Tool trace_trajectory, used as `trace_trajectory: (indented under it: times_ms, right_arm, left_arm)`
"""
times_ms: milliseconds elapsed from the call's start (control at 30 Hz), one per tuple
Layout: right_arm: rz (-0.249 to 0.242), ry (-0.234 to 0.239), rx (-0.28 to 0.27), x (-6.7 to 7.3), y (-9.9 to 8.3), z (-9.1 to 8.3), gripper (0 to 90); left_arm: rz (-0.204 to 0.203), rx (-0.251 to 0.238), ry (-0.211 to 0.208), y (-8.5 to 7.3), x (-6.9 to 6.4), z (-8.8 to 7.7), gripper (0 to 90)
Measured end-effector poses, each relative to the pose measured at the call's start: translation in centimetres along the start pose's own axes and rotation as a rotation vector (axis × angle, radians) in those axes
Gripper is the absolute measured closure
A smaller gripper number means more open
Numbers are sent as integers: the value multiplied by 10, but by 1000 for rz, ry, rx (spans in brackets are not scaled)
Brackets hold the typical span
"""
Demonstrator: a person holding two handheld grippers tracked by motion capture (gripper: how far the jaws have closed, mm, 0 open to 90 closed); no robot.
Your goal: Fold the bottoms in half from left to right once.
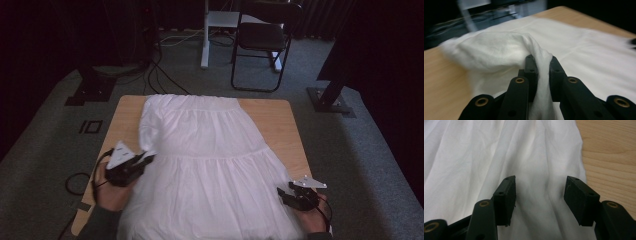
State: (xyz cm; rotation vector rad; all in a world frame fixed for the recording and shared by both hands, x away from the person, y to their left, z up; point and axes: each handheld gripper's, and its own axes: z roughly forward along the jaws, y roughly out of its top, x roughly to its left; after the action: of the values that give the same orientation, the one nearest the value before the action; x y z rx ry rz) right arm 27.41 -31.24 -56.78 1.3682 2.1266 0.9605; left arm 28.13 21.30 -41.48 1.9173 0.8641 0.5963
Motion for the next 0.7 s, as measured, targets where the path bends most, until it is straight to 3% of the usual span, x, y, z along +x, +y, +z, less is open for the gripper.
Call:
trace_trajectory:
  times_ms: [233, 333, 367, 433, 500, 600, 667, 700]
  right_arm:
    - [1, -1, -5, 0, 0, 0, 420]
    - [3, -1, -9, 0, -1, 0, 420]
    - [4, -1, -9, 0, -1, 1, 420]
    - [2, -1, -9, 0, -1, 1, 421]
    - [3, -3, -7, 0, 0, 1, 421]
    - [6, -5, 4, 0, 1, 1, 419]
    - [7, -10, 19, 0, 3, 1, 411]
    - [13, -20, 31, 0, 5, 1, 417]
  left_arm:
    - [129, -13, -233, 50, -73, 69, 817]
    - [151, 44, -298, 54, -99, 102, 813]
    - [151, 44, -298, 54, -99, 102, 805]
    - [146, 109, -343, 44, -110, 127, 770]
    - [126, 124, -359, 37, -110, 135, 645]
    - [102, 91, -343, 30, -97, 125, 563]
    - [80, 80, -292, 26, -81, 112, 542]
    - [80, 85, -244, 22, -73, 105, 542]
